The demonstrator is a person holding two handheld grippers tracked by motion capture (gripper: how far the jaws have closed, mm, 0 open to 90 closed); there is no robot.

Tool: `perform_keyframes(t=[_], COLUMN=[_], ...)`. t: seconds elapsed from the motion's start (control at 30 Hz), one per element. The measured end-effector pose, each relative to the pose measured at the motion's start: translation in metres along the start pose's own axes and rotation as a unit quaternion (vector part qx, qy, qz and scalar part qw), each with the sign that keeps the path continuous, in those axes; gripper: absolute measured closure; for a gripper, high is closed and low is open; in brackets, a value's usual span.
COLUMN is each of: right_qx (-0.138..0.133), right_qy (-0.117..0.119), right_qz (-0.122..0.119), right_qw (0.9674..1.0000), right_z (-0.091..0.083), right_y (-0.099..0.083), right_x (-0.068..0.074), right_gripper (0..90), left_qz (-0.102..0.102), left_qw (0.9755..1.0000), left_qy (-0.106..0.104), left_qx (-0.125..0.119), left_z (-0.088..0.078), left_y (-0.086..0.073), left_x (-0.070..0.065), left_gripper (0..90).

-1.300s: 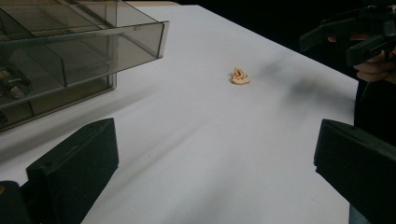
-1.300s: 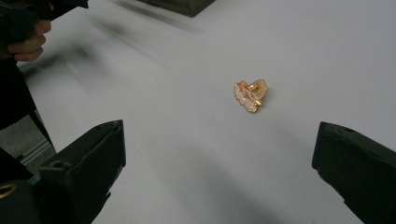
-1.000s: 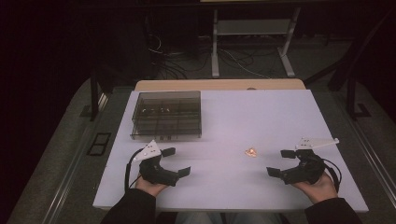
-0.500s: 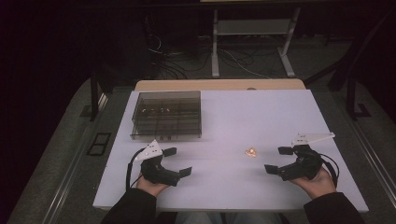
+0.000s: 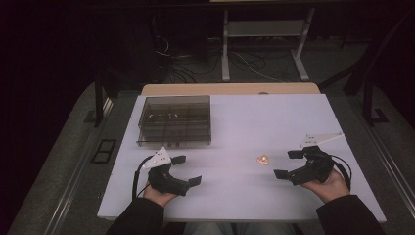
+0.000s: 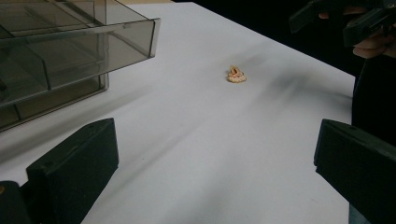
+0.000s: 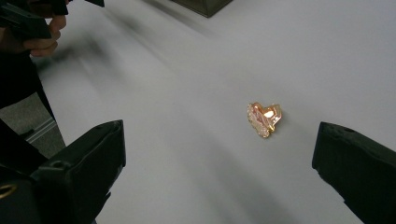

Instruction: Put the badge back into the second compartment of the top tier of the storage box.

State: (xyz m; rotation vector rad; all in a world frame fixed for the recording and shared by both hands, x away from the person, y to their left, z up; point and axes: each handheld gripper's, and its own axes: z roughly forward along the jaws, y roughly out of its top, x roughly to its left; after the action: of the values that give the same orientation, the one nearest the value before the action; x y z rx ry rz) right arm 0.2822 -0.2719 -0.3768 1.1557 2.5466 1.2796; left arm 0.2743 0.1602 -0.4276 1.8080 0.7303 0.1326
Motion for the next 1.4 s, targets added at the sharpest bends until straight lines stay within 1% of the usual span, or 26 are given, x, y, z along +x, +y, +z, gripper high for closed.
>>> perform_keyframes(t=[0.33,0.5,0.8,1.2,1.4], right_qx=[0.012,0.019,0.022,0.032,0.036], right_qy=[0.004,0.004,0.006,0.008,0.011], right_qz=[-0.011,-0.012,-0.012,-0.011,-0.008], right_qw=[0.9999,0.9997,0.9997,0.9994,0.9993], right_z=[0.004,0.008,0.012,0.024,0.03], right_y=[0.013,0.017,0.023,0.027,0.028], right_x=[0.0,0.0,-0.002,-0.01,-0.018], right_gripper=[2.0,2.0,2.0,2.0,2.0], left_qz=[0.0,0.0,-0.001,0.0,0.0], left_qw=[1.0,1.0,1.0,1.0,0.9999], left_qy=[-0.003,-0.004,-0.006,-0.009,-0.01], left_qx=[0.002,0.002,0.001,0.002,0.003], left_z=[0.0,0.0,0.001,0.001,0.001], left_y=[0.0,0.0,0.0,0.0,0.0], left_x=[0.0,0.0,0.0,0.0,0.0], left_gripper=[0.0,0.0,0.0,0.0,0.0])
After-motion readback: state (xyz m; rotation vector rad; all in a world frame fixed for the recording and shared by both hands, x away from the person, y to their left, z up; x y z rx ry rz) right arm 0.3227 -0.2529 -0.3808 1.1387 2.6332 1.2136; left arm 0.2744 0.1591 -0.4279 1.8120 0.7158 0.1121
